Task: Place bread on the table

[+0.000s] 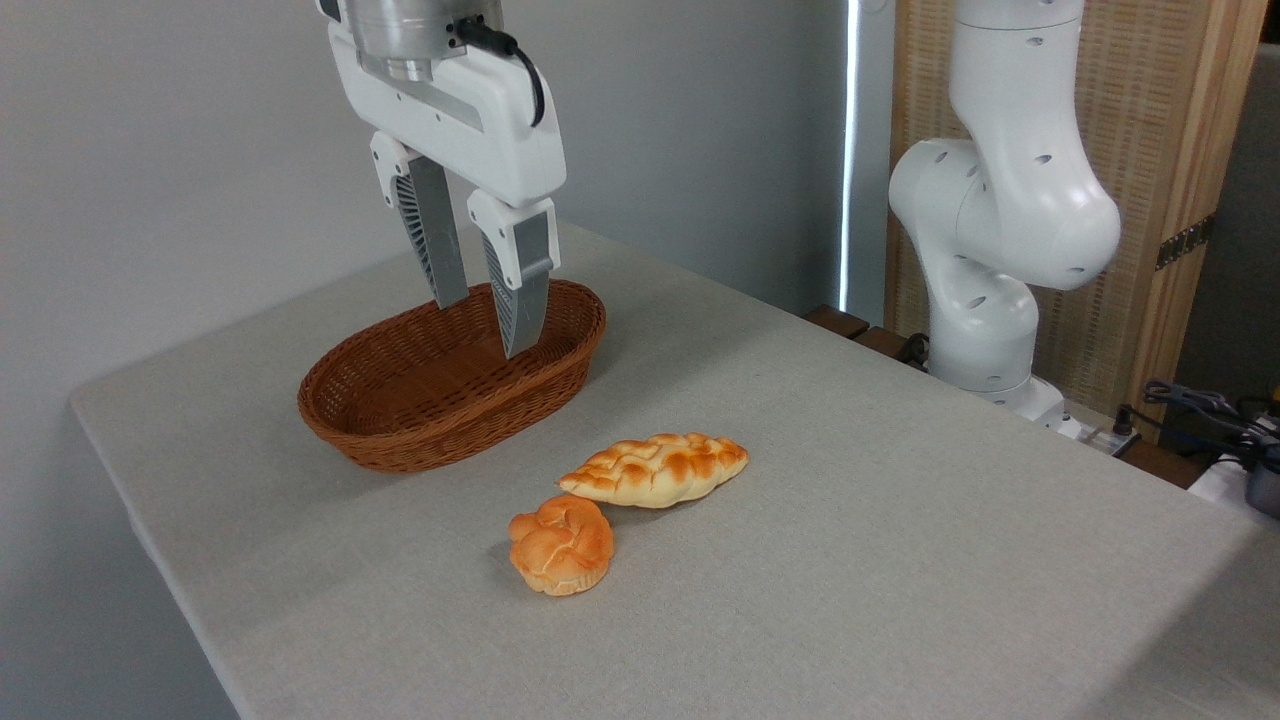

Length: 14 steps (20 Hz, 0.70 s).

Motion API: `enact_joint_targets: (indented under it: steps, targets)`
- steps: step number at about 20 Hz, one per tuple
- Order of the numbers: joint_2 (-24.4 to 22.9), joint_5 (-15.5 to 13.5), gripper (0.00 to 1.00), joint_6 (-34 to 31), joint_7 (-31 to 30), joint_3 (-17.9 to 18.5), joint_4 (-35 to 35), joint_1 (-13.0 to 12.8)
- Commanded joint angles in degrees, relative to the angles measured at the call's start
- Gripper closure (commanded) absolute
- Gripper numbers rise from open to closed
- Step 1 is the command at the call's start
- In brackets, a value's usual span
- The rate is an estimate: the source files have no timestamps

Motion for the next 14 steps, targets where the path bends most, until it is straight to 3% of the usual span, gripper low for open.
enact_joint_targets:
  steps: [1,6,12,14]
  targets:
    - [0.06,0.46,0.00,0.28,1.16,-1.92,-0.91,0.80]
    - [0.14,3.70,0.00,1.08,0.46,-5.71,-2.93,0.98]
    - [-0.21,3.97,0.00,1.26,0.64,-4.57,-2.41,0.98]
    - [-0.29,4.06,0.00,1.35,0.81,-2.38,-2.05,0.89]
